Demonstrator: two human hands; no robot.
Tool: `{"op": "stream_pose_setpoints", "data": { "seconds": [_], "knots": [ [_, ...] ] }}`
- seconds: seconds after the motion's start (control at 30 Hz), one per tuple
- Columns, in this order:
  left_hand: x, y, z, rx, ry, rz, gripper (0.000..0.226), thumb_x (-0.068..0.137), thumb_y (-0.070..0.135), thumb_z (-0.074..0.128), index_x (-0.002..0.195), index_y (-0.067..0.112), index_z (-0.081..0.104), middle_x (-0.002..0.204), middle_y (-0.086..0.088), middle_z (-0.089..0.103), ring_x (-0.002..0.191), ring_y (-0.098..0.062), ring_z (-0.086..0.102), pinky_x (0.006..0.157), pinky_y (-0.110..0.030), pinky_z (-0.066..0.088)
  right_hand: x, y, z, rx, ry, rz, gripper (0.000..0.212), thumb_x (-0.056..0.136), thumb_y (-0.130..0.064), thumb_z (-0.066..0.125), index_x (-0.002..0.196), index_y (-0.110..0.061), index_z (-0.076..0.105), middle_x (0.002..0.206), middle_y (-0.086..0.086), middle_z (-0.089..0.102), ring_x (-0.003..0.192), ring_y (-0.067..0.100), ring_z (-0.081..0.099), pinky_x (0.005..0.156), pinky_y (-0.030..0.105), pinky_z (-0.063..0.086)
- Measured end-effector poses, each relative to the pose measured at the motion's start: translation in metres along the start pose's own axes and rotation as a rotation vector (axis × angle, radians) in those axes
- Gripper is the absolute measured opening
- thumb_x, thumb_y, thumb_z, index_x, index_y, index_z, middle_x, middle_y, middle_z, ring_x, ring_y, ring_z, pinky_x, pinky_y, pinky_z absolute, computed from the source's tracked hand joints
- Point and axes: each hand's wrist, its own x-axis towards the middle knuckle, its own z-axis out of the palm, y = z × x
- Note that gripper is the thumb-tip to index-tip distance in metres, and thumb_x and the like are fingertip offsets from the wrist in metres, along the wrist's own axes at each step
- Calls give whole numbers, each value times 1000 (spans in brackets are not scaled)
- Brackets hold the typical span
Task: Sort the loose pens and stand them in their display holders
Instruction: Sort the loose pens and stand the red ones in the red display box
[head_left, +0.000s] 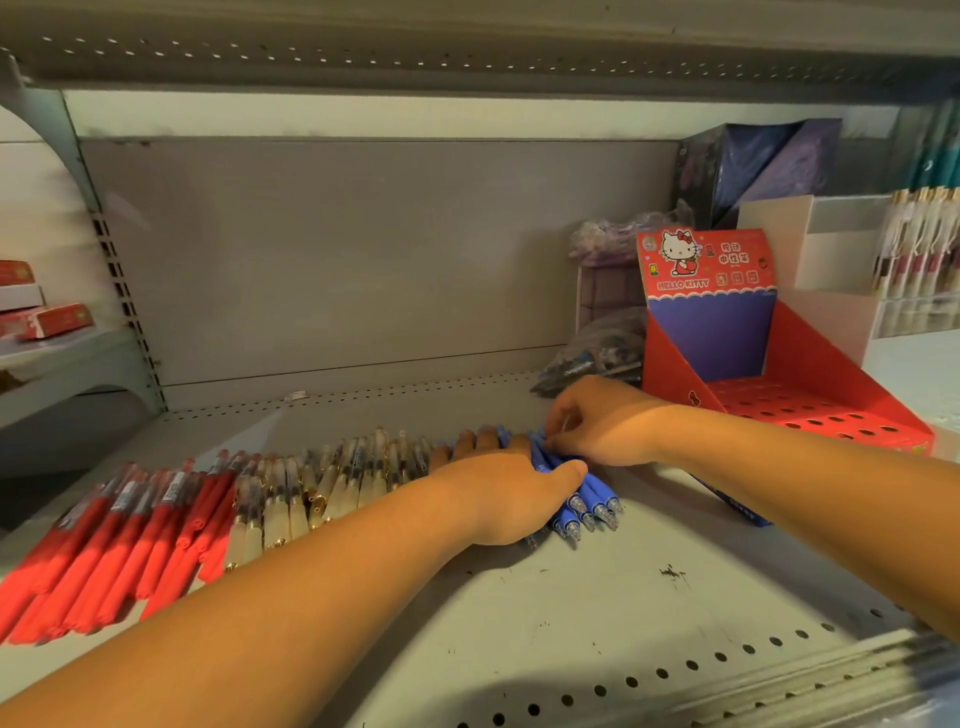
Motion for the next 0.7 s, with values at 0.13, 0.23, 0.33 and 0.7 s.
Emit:
{"op": "stream_pose_setpoints", "data": {
  "seconds": [0.13,0.23,0.33,0.7],
  "knots": [
    [-6,0,-3,-105,-73,34,100,75,91,22,156,36,2,166,-8,-5,151,-32,-14,120,-58,0,-7,3,4,85,-14,-2,21,94,-26,56,97,-17,74,97,4,73,92,25,67,85,41,55],
    [-9,-3,-5,-126,-83,139,87,76,88,39,150,45,22,164,0,18,152,-28,1,120,-56,9,-14,10,9,225,-53,14,26,95,-18,50,109,-6,68,110,16,69,106,36,62,89,46,50],
    [-5,-3,-18,-230,-66,190,72,81,83,42,137,37,43,133,11,54,120,-15,52,102,-37,43,-21,22,9,320,-89,-18,32,93,-14,45,119,-4,61,125,15,62,121,35,54,104,51,43],
    [55,-25,-42,-110,17,-22,34,107,25,27,126,8,50,138,-12,50,124,-27,47,105,-39,34,-52,40,26,95,-249,-412,84,85,-59,64,134,-68,-3,142,-48,14,131,-26,16,102,-4,16]
  ]
}}
